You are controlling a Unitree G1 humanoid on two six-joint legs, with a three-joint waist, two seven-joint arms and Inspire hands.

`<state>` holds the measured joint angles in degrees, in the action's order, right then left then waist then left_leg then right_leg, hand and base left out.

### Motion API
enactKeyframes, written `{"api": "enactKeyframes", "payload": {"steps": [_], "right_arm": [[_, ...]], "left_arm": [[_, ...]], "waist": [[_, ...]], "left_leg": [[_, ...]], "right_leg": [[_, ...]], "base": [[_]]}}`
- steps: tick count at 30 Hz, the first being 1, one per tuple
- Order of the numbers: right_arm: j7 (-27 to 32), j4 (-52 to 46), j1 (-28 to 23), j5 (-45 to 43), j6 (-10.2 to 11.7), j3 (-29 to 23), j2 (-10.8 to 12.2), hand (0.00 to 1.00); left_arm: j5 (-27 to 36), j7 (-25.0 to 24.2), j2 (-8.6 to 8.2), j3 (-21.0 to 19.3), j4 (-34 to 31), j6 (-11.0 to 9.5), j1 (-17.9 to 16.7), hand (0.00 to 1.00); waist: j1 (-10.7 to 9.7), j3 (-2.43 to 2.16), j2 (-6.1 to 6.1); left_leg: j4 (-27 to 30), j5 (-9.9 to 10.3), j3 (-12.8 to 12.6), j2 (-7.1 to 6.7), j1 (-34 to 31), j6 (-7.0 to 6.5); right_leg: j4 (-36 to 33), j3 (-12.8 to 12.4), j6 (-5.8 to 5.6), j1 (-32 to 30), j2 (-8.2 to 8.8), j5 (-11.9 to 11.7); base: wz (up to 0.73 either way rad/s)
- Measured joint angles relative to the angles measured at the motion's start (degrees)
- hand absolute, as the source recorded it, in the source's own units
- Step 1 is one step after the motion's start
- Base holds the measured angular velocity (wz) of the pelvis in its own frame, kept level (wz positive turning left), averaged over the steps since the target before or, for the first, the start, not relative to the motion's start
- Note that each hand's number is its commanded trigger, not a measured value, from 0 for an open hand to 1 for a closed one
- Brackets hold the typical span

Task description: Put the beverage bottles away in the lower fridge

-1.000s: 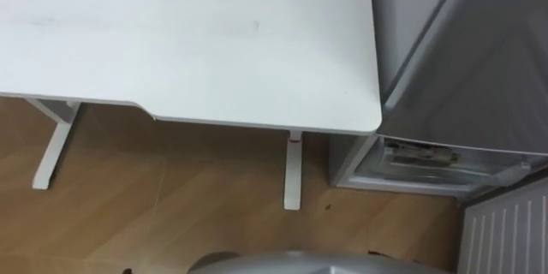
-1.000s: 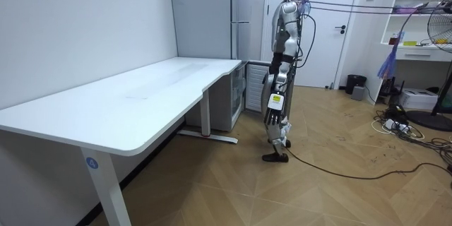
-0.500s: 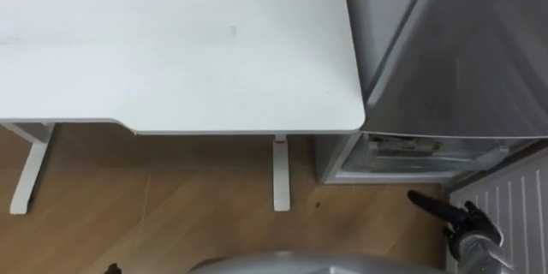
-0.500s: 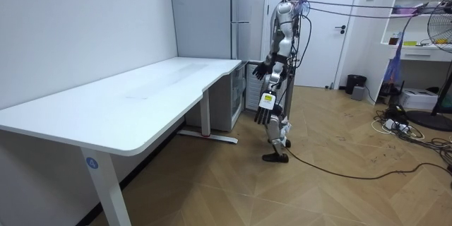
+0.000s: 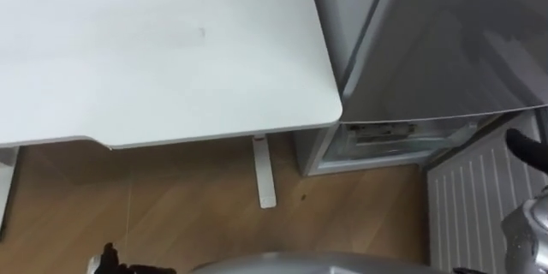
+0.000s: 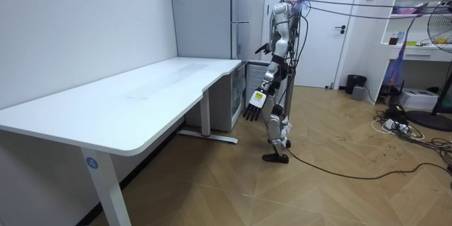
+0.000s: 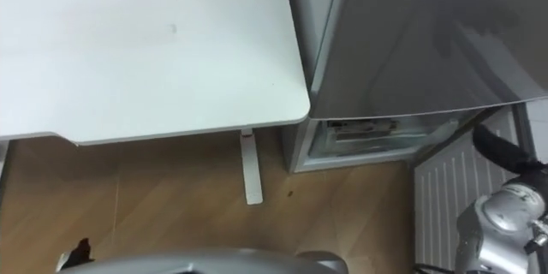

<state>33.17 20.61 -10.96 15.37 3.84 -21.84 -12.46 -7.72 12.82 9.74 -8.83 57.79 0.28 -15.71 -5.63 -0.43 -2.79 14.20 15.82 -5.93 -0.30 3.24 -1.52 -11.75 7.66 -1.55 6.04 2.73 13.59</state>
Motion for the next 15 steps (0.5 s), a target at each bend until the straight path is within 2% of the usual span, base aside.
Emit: {"api": "enactKeyframes", "payload": {"steps": [2, 6, 10, 13, 15], "right_arm": [[1.15, -1.29, 0.01, -0.03, 0.02, -0.97, -0.67, 0.0], [2.81, -1.79, 0.04, -0.14, 0.02, -4.25, -2.48, 0.0], [2.97, -1.04, 0.4, -0.12, 0.18, -6.65, -2.75, 0.0], [2.94, 2.49, 0.63, 0.97, 0.27, -8.52, -3.03, 0.0], [2.86, 8.26, 0.96, 3.55, 0.25, -8.7, -4.57, 0.0]], "left_arm": [[-0.16, -0.46, 0.01, -0.07, 0.02, -0.16, -0.74, 0.0], [-0.35, -1.08, 0.29, -0.23, 0.02, -0.13, -1.94, 0.0], [-0.51, -1.31, 0.52, -0.38, -1.04, -0.11, -2.7, 0.0], [-2.04, -2.19, 0.42, -1.7, -2.54, -0.06, -2.97, 0.0], [-1.98, -2.23, 0.44, -2.58, -2.77, -0.06, -2.58, 0.0]], "waist": [[-0.36, -0.15, 0.04], [-0.96, 0.07, -0.28], [-1.74, 0.1, -0.81], [-1.79, 0.1, -1.44], [-1.79, 0.06, -1.72]], "left_leg": [[-1.11, -0.52, -0.04, -0.12, 0.11, -0.12], [-2.37, -1.45, -0.17, -0.51, 0.71, -0.2], [-2.39, -1.55, -0.07, -0.43, 0.73, -0.09], [-2.4, -1.56, -0.08, -0.42, 0.63, -0.09], [-2.45, -1.55, -0.12, -0.42, 0.59, -0.09]], "right_leg": [[-0.03, -0.47, -0.05, -0.23, 0.01, -0.25], [0.08, -0.71, -0.08, -0.45, 0.21, -0.28], [0.28, -0.38, -0.08, -0.42, 0.16, -0.28], [1.03, -0.54, 0.04, -0.4, 0.11, -0.36], [1.06, -0.51, 0.04, -0.13, 0.12, -0.45]], "base": [[-0.1], [-0.04], [0.04], [0.0], [0.0]]}}
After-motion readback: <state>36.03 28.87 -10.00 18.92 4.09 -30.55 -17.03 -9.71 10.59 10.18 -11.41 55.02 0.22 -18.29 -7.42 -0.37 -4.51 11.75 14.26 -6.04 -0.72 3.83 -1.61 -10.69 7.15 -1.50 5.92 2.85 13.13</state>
